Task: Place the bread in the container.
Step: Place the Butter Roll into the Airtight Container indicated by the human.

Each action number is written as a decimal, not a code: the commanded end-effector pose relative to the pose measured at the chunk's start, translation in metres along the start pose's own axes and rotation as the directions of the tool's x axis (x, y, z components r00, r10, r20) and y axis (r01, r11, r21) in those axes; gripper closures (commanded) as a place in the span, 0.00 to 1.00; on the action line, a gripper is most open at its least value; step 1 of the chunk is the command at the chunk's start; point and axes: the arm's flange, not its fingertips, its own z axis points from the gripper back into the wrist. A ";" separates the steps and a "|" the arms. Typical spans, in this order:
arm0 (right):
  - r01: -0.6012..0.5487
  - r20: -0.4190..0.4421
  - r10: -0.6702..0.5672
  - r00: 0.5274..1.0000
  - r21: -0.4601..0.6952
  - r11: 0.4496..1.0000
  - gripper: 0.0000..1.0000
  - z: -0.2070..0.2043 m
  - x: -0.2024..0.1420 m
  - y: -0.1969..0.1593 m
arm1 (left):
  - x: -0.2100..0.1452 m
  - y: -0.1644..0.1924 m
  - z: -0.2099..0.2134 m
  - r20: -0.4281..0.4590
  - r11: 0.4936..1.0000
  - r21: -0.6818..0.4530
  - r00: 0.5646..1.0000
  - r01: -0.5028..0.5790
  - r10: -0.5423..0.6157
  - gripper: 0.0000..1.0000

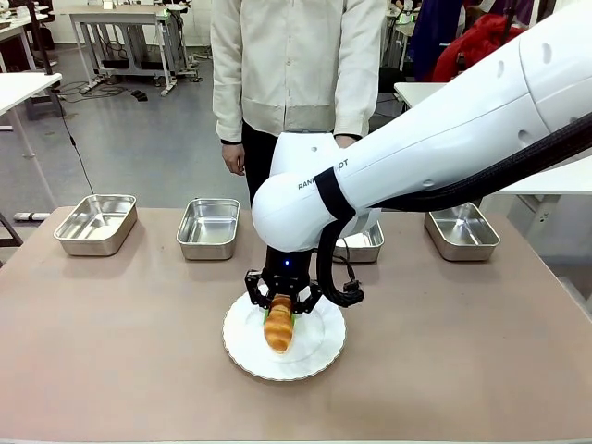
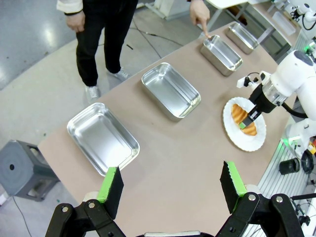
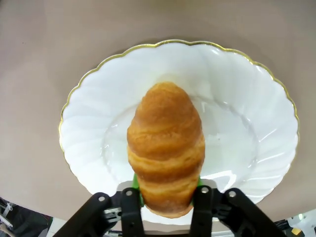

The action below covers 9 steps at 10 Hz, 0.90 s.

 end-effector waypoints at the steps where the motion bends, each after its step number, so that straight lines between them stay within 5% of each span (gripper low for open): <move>1: 0.000 -0.001 0.000 1.000 -0.001 1.000 0.79 -0.003 0.000 0.000 | -0.001 -0.003 0.001 0.020 1.000 -0.009 1.000 0.004 -0.003 0.00; 2: 0.000 -0.001 0.000 1.000 -0.001 1.000 0.79 -0.003 0.000 0.000 | -0.001 -0.003 0.001 0.020 1.000 -0.009 1.000 0.004 -0.003 0.00; 3: 0.000 0.001 0.000 1.000 0.002 1.000 0.59 0.001 0.000 0.001 | -0.001 -0.003 0.001 0.020 1.000 -0.009 1.000 0.004 -0.003 0.00; 4: -0.041 0.049 0.042 0.998 -0.016 0.999 0.67 0.013 -0.005 0.002 | -0.001 -0.003 0.001 0.020 1.000 -0.009 1.000 0.004 -0.003 0.00; 9: -0.140 0.154 0.155 0.976 -0.107 0.984 0.67 0.142 -0.010 -0.017 | -0.001 -0.003 0.001 0.020 1.000 -0.009 1.000 0.004 -0.003 0.00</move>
